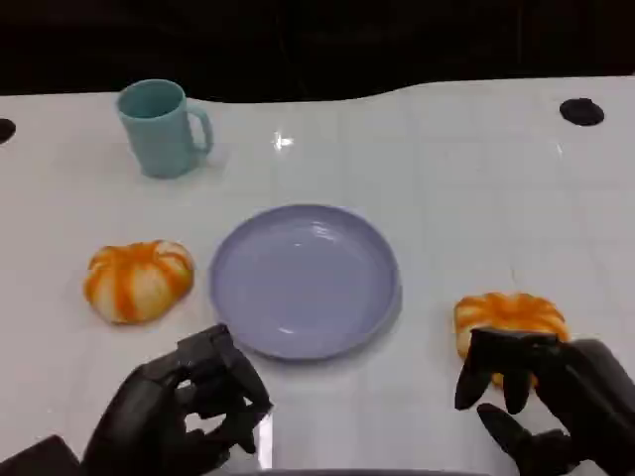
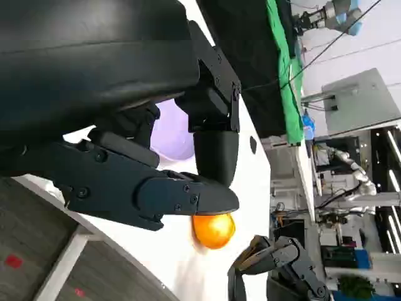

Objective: Grasp the bread from the table and place it into the plate.

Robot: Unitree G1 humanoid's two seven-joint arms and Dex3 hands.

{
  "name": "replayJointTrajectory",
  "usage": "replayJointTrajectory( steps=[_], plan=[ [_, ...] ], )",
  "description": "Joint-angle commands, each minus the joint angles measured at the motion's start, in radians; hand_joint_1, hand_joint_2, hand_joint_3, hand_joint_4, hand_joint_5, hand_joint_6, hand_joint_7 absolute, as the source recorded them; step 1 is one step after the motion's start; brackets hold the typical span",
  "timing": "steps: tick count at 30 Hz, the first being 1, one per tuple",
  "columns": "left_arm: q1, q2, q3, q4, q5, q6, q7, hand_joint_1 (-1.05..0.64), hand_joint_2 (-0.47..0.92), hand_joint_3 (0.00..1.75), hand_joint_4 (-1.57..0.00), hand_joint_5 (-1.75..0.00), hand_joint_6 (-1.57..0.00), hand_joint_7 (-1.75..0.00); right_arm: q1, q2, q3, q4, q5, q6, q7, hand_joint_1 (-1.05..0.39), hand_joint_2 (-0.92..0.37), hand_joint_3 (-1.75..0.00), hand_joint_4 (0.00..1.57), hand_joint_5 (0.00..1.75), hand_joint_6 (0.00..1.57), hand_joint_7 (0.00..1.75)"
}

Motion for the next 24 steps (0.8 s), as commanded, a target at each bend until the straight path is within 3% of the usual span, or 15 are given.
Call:
replayJointTrajectory(
  steps=[1, 24],
  plan=[
    [-0.006, 0.015, 0.009, 0.012, -0.002, -0.012, -0.002, -0.51, 0.92, 0.31, -0.69, -1.75, -0.58, -1.59, -0.009, -0.009, -0.006, 0.011, 0.003, -0.009, -0.008, 0.0, -0.2, -1.33, 0.77, 1.73, 0.69, 1.4],
    [-0.007, 0.015, 0.013, 0.017, 0.001, -0.011, 0.002, -0.53, 0.92, 0.31, -0.67, -1.75, -0.58, -1.58, -0.014, -0.008, -0.007, 0.012, 0.012, -0.02, -0.005, 0.0, -0.2, -1.3, 0.79, 1.69, 0.73, 1.33]
  ],
)
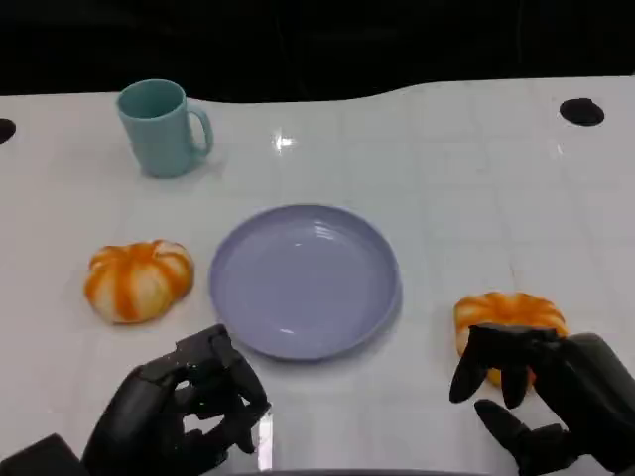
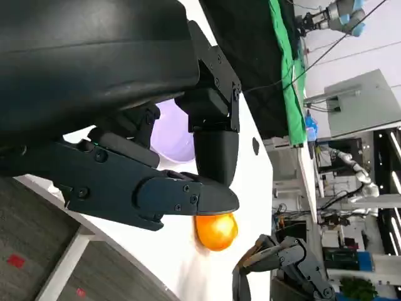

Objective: Grasp the bread from the table and place it into the plate.

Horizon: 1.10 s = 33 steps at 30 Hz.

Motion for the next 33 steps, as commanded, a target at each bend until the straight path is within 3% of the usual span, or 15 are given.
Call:
replayJointTrajectory(
  steps=[1, 5, 8, 10, 11, 15, 16, 22, 28, 33],
  plan=[
    [-0.004, 0.014, 0.009, 0.003, 0.0, -0.009, 0.002, -0.54, 0.92, 0.31, -0.67, -1.75, -0.58, -1.58, 0.0, -0.008, -0.007, 0.003, 0.015, -0.011, -0.004, 0.01, -0.2, -1.29, 0.79, 1.69, 0.73, 1.32],
    [-0.004, 0.012, 0.009, 0.004, -0.001, -0.011, 0.003, -0.53, 0.92, 0.3, -0.67, -1.75, -0.58, -1.58, 0.001, -0.004, -0.015, -0.006, 0.011, -0.008, -0.016, 0.0, -0.19, -1.28, 0.77, 1.66, 0.72, 1.29],
    [-0.006, 0.013, 0.01, 0.007, 0.003, -0.014, 0.005, -0.54, 0.92, 0.3, -0.67, -1.75, -0.58, -1.58, 0.004, -0.016, -0.031, -0.056, -0.026, 0.02, -0.022, -0.03, -0.18, -1.25, 0.75, 1.48, 0.73, 1.09],
    [-0.004, 0.012, 0.009, 0.003, 0.002, -0.005, 0.007, -0.54, 0.92, 0.3, -0.68, -1.75, -0.58, -1.58, 0.007, -0.04, -0.039, -0.102, -0.055, 0.056, 0.009, -0.11, -0.25, -1.12, 0.67, 1.22, 0.7, 0.89],
    [-0.004, 0.012, 0.008, 0.001, 0.002, -0.003, 0.006, -0.54, 0.92, 0.3, -0.68, -1.75, -0.58, -1.58, 0.01, -0.053, -0.043, -0.127, -0.072, 0.079, 0.027, -0.14, -0.31, -1.0, 0.64, 1.1, 0.68, 0.79],
    [-0.007, 0.012, 0.008, 0.008, 0.006, -0.011, 0.006, -0.54, 0.92, 0.3, -0.68, -1.75, -0.58, -1.57, 0.032, -0.1, -0.059, -0.276, -0.14, 0.233, 0.162, -0.3, -0.72, -0.23, 0.5, 0.53, 0.59, 0.25],
    [-0.008, 0.012, 0.008, 0.009, 0.008, -0.014, 0.007, -0.55, 0.92, 0.3, -0.68, -1.75, -0.58, -1.57, 0.036, -0.109, -0.062, -0.31, -0.148, 0.268, 0.195, -0.32, -0.75, -0.15, 0.48, 0.48, 0.57, 0.19],
    [-0.007, 0.01, 0.007, 0.006, 0.013, -0.009, 0.009, -0.54, 0.92, 0.31, -0.68, -1.75, -0.58, -1.57, 0.042, -0.158, -0.072, -0.482, -0.22, 0.444, 0.379, -0.47, -0.81, -0.03, 0.27, 0.31, 0.38, 0.01],
    [-0.017, 0.012, 0.01, 0.023, 0.009, -0.019, 0.002, -0.53, 0.92, 0.31, -0.68, -1.75, -0.58, -1.56, 0.042, -0.172, -0.059, -0.572, -0.333, 0.531, 0.461, -0.65, -0.84, -0.01, 0.15, 0.27, 0.31, 0.0],
    [-0.024, 0.012, 0.012, 0.04, 0.008, -0.033, 0.001, -0.52, 0.92, 0.31, -0.68, -1.75, -0.58, -1.56, 0.03, -0.174, -0.032, -0.575, -0.43, 0.565, 0.49, -0.72, -0.85, -0.01, 0.11, 0.28, 0.27, 0.0]
  ],
)
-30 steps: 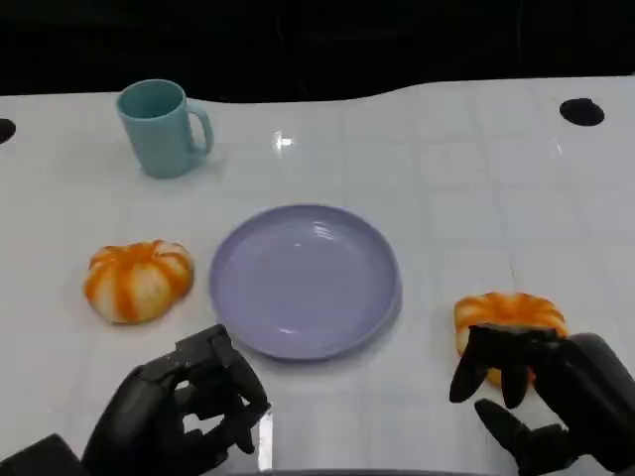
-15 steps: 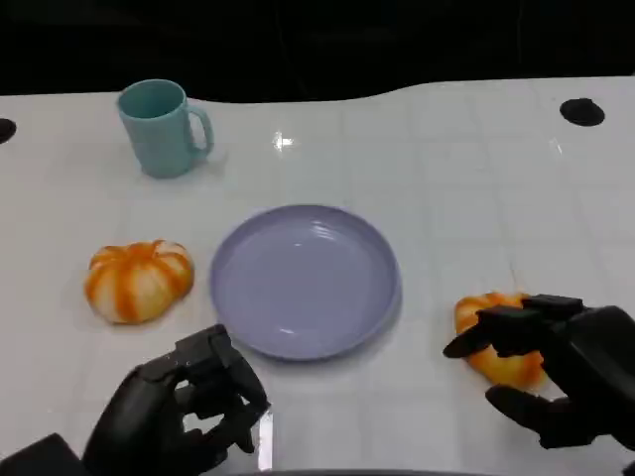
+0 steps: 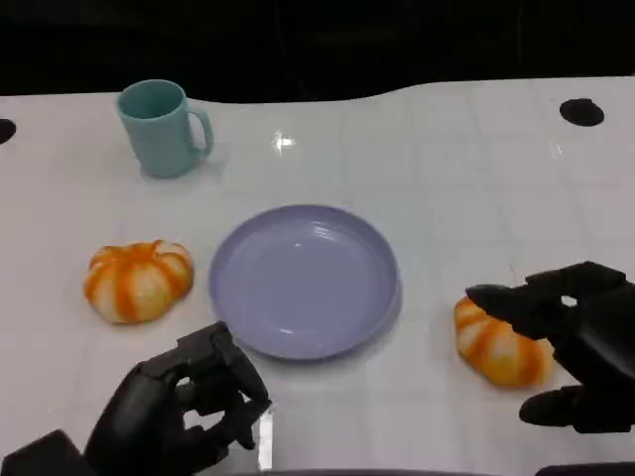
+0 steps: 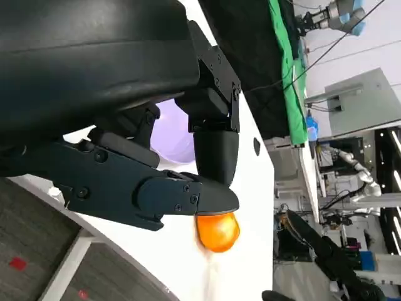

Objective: Grasp the bread from the table and place it into the plate.

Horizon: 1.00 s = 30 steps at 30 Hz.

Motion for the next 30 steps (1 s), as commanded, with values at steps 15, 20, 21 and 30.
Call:
replayJointTrajectory(
  steps=[15, 20, 21, 30],
  plan=[
    [0.002, 0.013, 0.009, 0.017, 0.002, -0.021, 0.003, -0.55, 0.92, 0.31, -0.67, -1.75, -0.58, -1.55, -0.14, 0.004, 0.121, 0.261, -0.139, 0.032, -0.049, -0.64, -0.83, 0.0, 0.15, 0.33, 0.26, 0.0],
    [0.005, 0.013, 0.007, 0.014, 0.0, -0.021, 0.001, -0.55, 0.92, 0.31, -0.67, -1.75, -0.58, -1.55, -0.209, 0.012, 0.177, 0.391, -0.166, 0.036, -0.106, -0.65, -0.84, -0.01, 0.17, 0.33, 0.26, 0.0],
    [0.005, 0.013, 0.008, 0.014, -0.003, -0.02, 0.0, -0.55, 0.92, 0.31, -0.67, -1.75, -0.58, -1.55, -0.221, 0.014, 0.185, 0.413, -0.165, 0.037, -0.114, -0.65, -0.85, -0.01, 0.17, 0.33, 0.26, 0.0],
    [0.003, 0.013, 0.01, 0.015, 0.003, -0.026, 0.005, -0.56, 0.92, 0.3, -0.67, -1.75, -0.59, -1.54, -0.327, 0.022, 0.267, 0.612, -0.165, 0.034, -0.184, -0.67, -0.89, -0.01, 0.16, 0.3, 0.24, 0.0]
  ],
)
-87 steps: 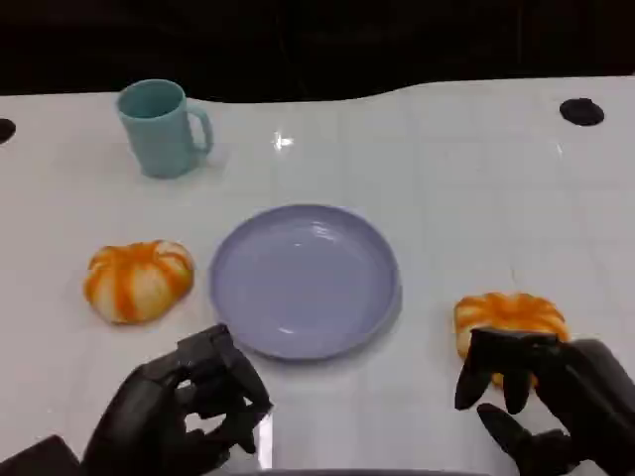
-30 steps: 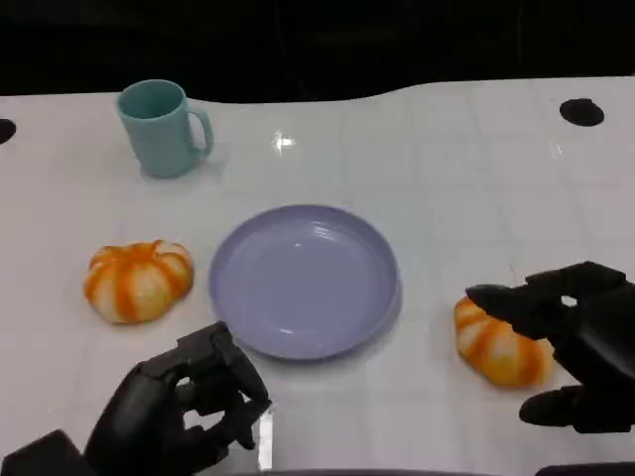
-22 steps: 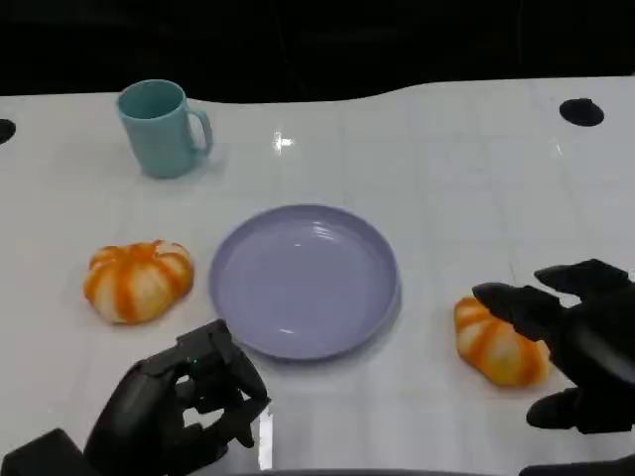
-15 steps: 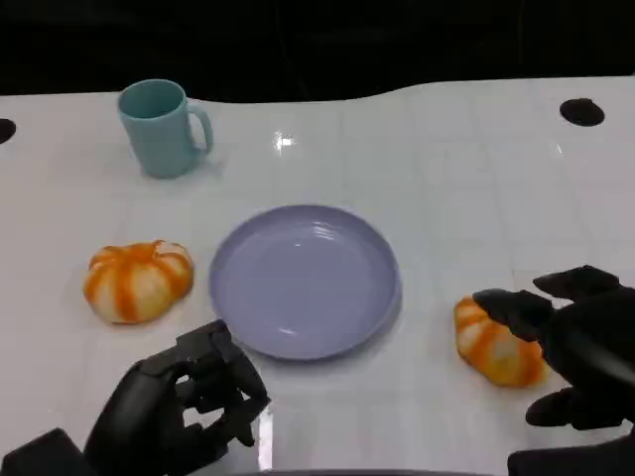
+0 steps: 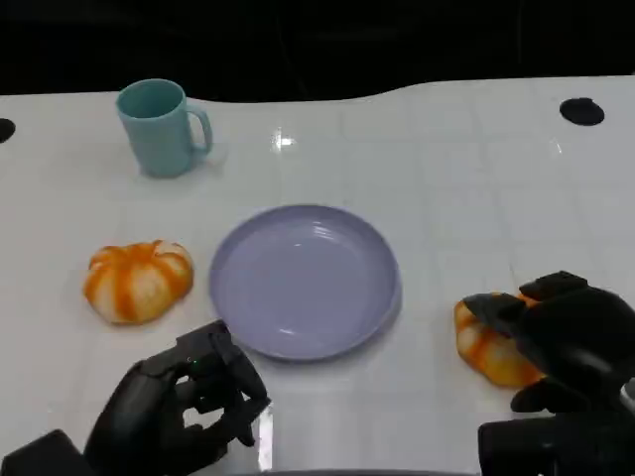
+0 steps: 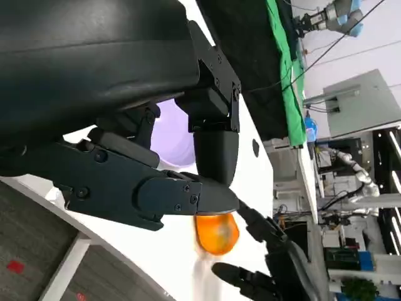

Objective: Grasp the bread from the table and place it into the plate.

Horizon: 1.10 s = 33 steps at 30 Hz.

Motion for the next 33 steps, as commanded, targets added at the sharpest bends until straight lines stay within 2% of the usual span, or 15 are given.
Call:
replayJointTrajectory(
  steps=[1, 6, 9, 10, 11, 12, 13, 14, 15, 16, 17, 21, 28, 31, 33],
  plan=[
    [0.007, 0.013, 0.008, -0.001, 0.004, -0.011, 0.006, -0.56, 0.92, 0.3, -0.67, -1.75, -0.59, -1.54, -0.054, 0.0, 0.036, 0.088, -0.011, 0.002, -0.045, -0.67, -0.89, -0.01, 0.17, 0.3, 0.25, 0.0],
    [0.013, 0.011, 0.006, -0.009, 0.004, -0.001, 0.009, -0.57, 0.92, 0.3, -0.67, -1.75, -0.59, -1.54, -0.097, 0.006, 0.08, 0.188, -0.026, 0.009, -0.11, -0.62, -0.92, -0.03, 0.29, 0.29, 0.28, 0.01],
    [0.016, 0.011, 0.005, -0.011, 0.008, -0.002, 0.012, -0.58, 0.92, 0.3, -0.67, -1.75, -0.59, -1.53, -0.108, 0.013, 0.076, 0.247, 0.01, -0.029, -0.219, -0.43, -0.92, -0.05, 0.73, 0.29, 0.59, 0.07],
    [0.017, 0.012, 0.006, -0.012, 0.009, -0.001, 0.012, -0.58, 0.92, 0.3, -0.67, -1.75, -0.59, -1.53, -0.109, 0.017, 0.066, 0.271, 0.041, -0.06, -0.268, -0.32, -0.92, -0.03, 0.91, 0.37, 0.79, 0.11],
    [0.018, 0.012, 0.006, -0.013, 0.01, -0.002, 0.012, -0.58, 0.92, 0.3, -0.67, -1.75, -0.59, -1.53, -0.112, 0.018, 0.058, 0.295, 0.068, -0.094, -0.317, -0.22, -0.92, -0.02, 1.01, 0.71, 1.06, 0.14],
    [0.019, 0.012, 0.006, -0.013, 0.01, -0.003, 0.012, -0.58, 0.92, 0.3, -0.67, -1.75, -0.59, -1.53, -0.115, 0.016, 0.056, 0.318, 0.086, -0.124, -0.361, -0.17, -0.92, -0.03, 0.95, 1.15, 1.18, 0.2],
    [0.019, 0.012, 0.006, -0.013, 0.01, -0.004, 0.011, -0.57, 0.92, 0.3, -0.67, -1.75, -0.59, -1.53, -0.12, 0.013, 0.058, 0.335, 0.094, -0.143, -0.391, -0.14, -0.92, -0.03, 0.92, 1.44, 1.14, 0.53],
    [0.017, 0.013, 0.006, -0.01, 0.006, -0.007, 0.008, -0.57, 0.92, 0.3, -0.66, -1.75, -0.59, -1.53, -0.125, 0.008, 0.062, 0.35, 0.097, -0.162, -0.422, -0.12, -0.91, -0.04, 0.91, 1.62, 0.99, 1.0],
    [0.015, 0.013, 0.006, -0.007, 0.003, -0.008, 0.005, -0.56, 0.92, 0.3, -0.66, -1.75, -0.59, -1.53, -0.129, 0.004, 0.065, 0.356, 0.1, -0.171, -0.438, -0.13, -0.91, -0.05, 0.91, 1.68, 0.86, 1.34],
    [0.014, 0.012, 0.007, -0.006, 0.002, -0.009, 0.003, -0.56, 0.92, 0.3, -0.66, -1.75, -0.59, -1.53, -0.133, 0.002, 0.067, 0.357, 0.102, -0.176, -0.445, -0.15, -0.9, -0.06, 0.88, 1.72, 0.74, 1.58],
    [0.013, 0.012, 0.006, -0.007, 0.0, -0.007, 0.003, -0.56, 0.92, 0.31, -0.67, -1.75, -0.59, -1.53, -0.135, 0.001, 0.067, 0.357, 0.104, -0.178, -0.447, -0.16, -0.89, -0.06, 0.86, 1.73, 0.7, 1.66],
    [0.017, 0.01, 0.005, -0.015, -0.006, 0.01, 0.005, -0.58, 0.92, 0.3, -0.68, -1.75, -0.59, -1.53, -0.146, 0.007, 0.069, 0.378, 0.102, -0.19, -0.49, -0.16, -0.87, -0.06, 0.83, 1.75, 0.64, 1.74],
    [0.023, 0.01, 0.003, -0.016, 0.0, 0.0, 0.006, -0.57, 0.92, 0.3, -0.67, -1.75, -0.6, -1.52, -0.171, 0.012, 0.075, 0.415, 0.103, -0.234, -0.591, -0.14, -0.83, -0.13, 0.89, 1.75, 0.76, 1.58],
    [0.027, 0.01, 0.003, -0.027, -0.002, 0.013, 0.008, -0.57, 0.92, 0.3, -0.67, -1.75, -0.6, -1.52, -0.186, 0.023, 0.072, 0.443, 0.116, -0.267, -0.647, -0.14, -0.45, -0.89, 0.91, 1.75, 0.79, 1.57],
    [0.028, 0.011, 0.003, -0.03, -0.003, 0.014, 0.008, -0.56, 0.92, 0.3, -0.67, -1.75, -0.59, -1.52, -0.196, 0.032, 0.069, 0.455, 0.131, -0.287, -0.672, -0.13, -0.34, -1.15, 0.93, 1.75, 0.82, 1.55]
  ],
)
